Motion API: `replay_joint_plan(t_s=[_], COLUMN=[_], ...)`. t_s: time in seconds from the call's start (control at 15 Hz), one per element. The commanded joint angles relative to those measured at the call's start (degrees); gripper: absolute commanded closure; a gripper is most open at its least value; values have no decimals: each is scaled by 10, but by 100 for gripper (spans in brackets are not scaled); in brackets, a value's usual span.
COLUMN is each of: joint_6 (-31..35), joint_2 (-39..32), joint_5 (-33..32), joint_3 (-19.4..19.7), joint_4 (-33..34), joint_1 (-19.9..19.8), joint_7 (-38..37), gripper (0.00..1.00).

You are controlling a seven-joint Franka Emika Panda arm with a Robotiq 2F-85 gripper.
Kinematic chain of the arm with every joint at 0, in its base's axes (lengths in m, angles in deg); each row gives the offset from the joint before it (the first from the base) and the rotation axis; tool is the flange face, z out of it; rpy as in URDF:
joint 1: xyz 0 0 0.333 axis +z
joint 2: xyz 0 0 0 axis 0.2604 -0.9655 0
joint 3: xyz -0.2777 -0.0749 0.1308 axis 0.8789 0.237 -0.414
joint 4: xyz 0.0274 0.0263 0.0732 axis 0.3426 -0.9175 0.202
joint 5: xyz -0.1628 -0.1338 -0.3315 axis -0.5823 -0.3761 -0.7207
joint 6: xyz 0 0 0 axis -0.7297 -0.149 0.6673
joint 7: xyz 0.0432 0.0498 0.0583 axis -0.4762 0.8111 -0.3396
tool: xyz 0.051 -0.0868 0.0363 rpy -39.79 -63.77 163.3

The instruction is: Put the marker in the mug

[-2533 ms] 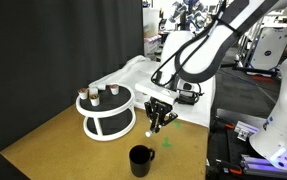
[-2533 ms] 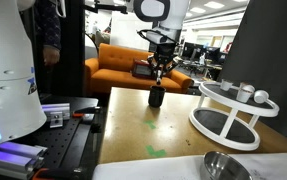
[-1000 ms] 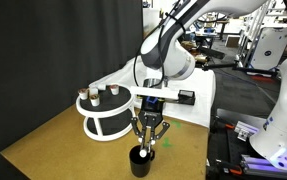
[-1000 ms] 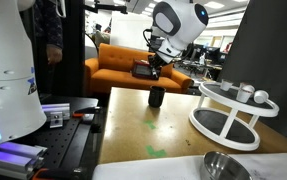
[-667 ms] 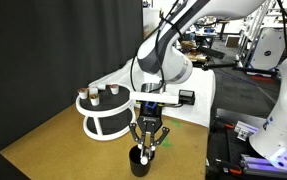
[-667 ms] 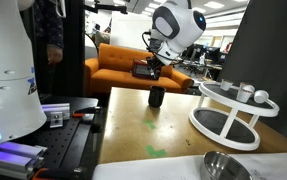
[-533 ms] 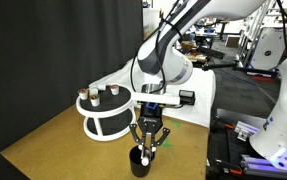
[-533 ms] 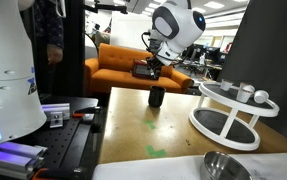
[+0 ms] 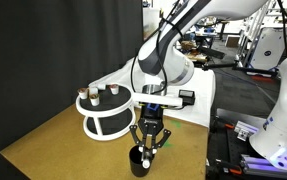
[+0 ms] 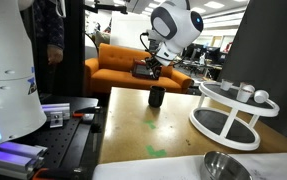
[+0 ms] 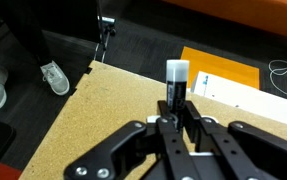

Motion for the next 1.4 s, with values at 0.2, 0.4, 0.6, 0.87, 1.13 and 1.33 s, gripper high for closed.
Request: replay_joint_plan(t_s=[0.2,0.4,0.6,0.87,1.13,1.33], joint_6=[-1,-1,17,14,-14,-48], joint_2=[0,0,-7,-5,-23,-44], joint_5=[-1,-1,64,165,229,264], joint_3=[1,1,1,12,25,25], joint_4=[0,0,5,0,-5,-5], joint_1=[1,1,-9,-24,-38,-42], joint_7=[-1,-1,62,157,176,175], gripper=[81,81,95,95,95,95])
